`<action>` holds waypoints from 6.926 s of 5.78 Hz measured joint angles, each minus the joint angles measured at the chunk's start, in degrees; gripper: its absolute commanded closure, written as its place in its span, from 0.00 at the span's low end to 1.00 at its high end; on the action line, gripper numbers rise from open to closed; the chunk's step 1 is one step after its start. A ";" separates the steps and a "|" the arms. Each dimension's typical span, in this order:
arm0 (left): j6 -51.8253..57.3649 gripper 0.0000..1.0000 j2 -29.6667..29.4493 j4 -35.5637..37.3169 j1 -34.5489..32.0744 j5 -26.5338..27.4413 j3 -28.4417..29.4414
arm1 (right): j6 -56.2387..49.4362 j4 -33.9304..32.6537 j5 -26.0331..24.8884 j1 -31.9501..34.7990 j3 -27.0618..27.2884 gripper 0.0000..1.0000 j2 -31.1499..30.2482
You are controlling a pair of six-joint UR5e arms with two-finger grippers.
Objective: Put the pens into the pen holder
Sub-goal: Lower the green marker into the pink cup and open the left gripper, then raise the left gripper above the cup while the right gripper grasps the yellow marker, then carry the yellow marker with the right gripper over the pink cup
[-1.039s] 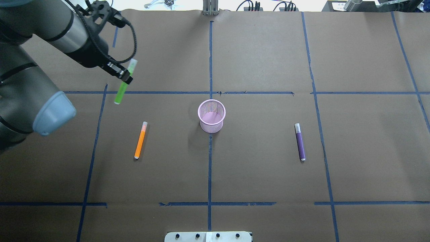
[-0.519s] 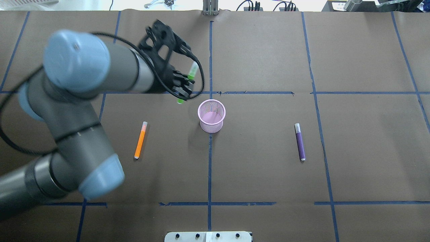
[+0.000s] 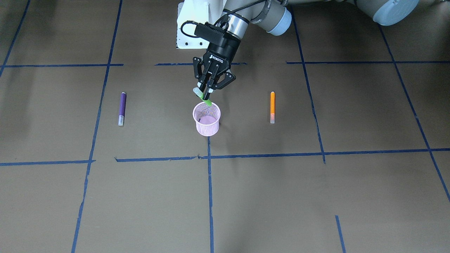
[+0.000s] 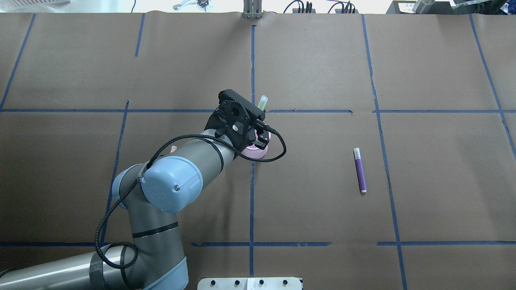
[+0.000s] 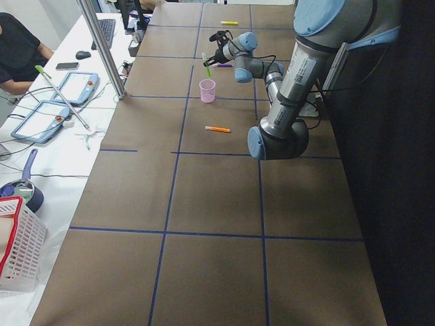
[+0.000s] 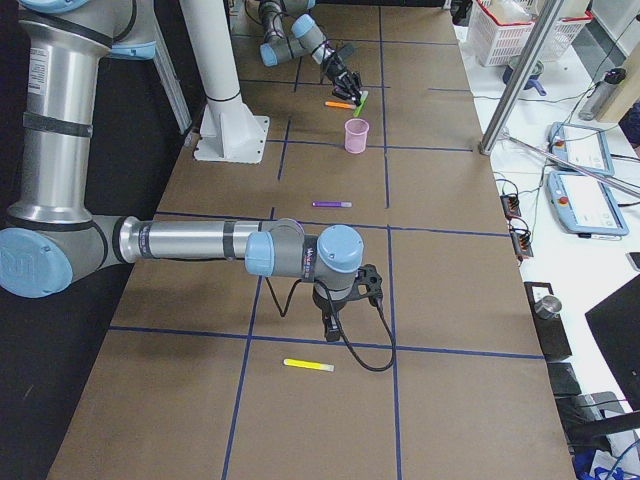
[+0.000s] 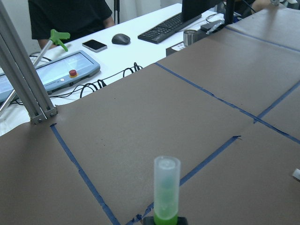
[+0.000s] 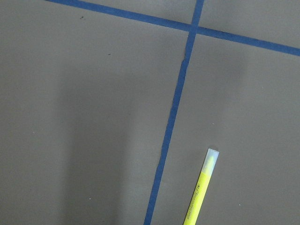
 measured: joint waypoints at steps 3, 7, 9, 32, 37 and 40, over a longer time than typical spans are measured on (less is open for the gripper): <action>-0.40 0.22 -0.58 -1.85 0.69 3.81 3.63 | 0.00 -0.02 0.81 -0.19 -0.45 0.00 0.00; -0.22 0.07 -0.56 -1.93 0.51 3.96 3.56 | 0.11 1.65 2.40 -2.35 -2.32 0.00 0.00; -3.09 0.07 -0.14 -1.60 -2.37 2.69 3.24 | 2.97 10.05 1.92 -4.36 -10.31 0.02 -0.03; -14.24 0.01 2.01 -0.60 -9.73 -11.64 3.50 | 19.93 14.79 3.56 -8.67 -26.49 1.00 8.61; -17.40 0.01 5.31 -0.10 -13.54 -17.72 3.13 | 31.15 15.94 -0.37 -17.91 3.62 1.00 13.66; -18.36 0.01 7.97 -0.01 -15.95 -22.96 3.17 | 62.30 16.19 -25.61 -40.24 12.85 1.00 28.76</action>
